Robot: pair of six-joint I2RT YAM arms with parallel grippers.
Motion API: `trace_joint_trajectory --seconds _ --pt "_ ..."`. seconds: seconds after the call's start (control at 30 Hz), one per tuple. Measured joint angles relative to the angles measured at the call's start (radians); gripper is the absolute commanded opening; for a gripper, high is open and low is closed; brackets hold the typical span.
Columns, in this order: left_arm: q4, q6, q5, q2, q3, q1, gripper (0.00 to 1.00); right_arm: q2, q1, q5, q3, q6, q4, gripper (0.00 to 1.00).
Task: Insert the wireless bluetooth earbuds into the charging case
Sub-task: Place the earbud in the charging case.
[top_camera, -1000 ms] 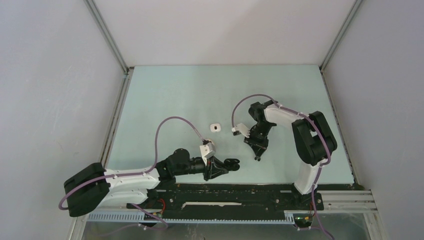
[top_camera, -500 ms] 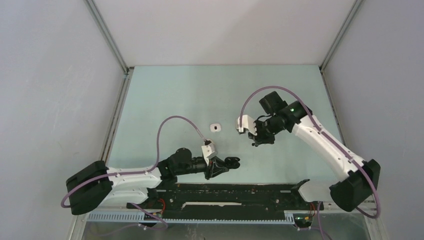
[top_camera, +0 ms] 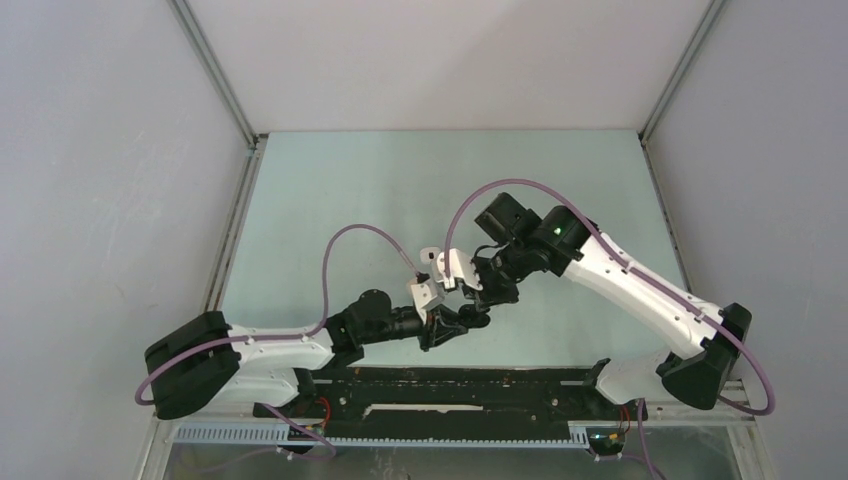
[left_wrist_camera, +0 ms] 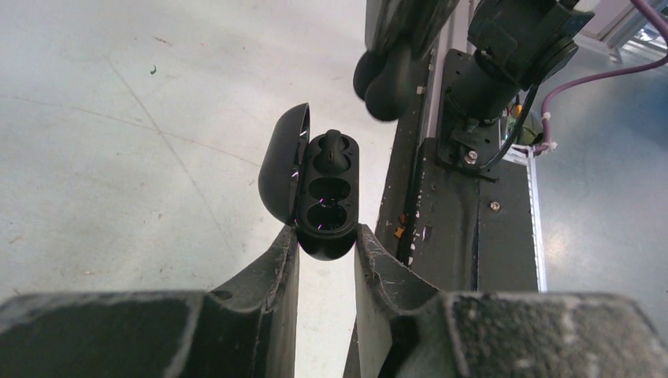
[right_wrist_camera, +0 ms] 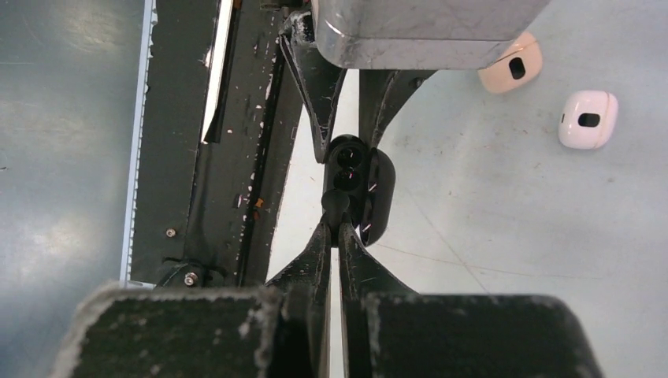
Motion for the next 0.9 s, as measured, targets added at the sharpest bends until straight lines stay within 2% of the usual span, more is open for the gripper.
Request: trace_joint_trajectory --seconds 0.43,0.9 --pt "0.080 -0.011 0.007 -0.012 -0.003 -0.001 0.01 0.012 0.108 0.087 -0.031 0.043 0.033 0.00" --pt "0.127 -0.029 0.019 -0.012 -0.016 -0.001 0.01 0.035 0.120 0.162 -0.034 0.062 0.069 0.00"
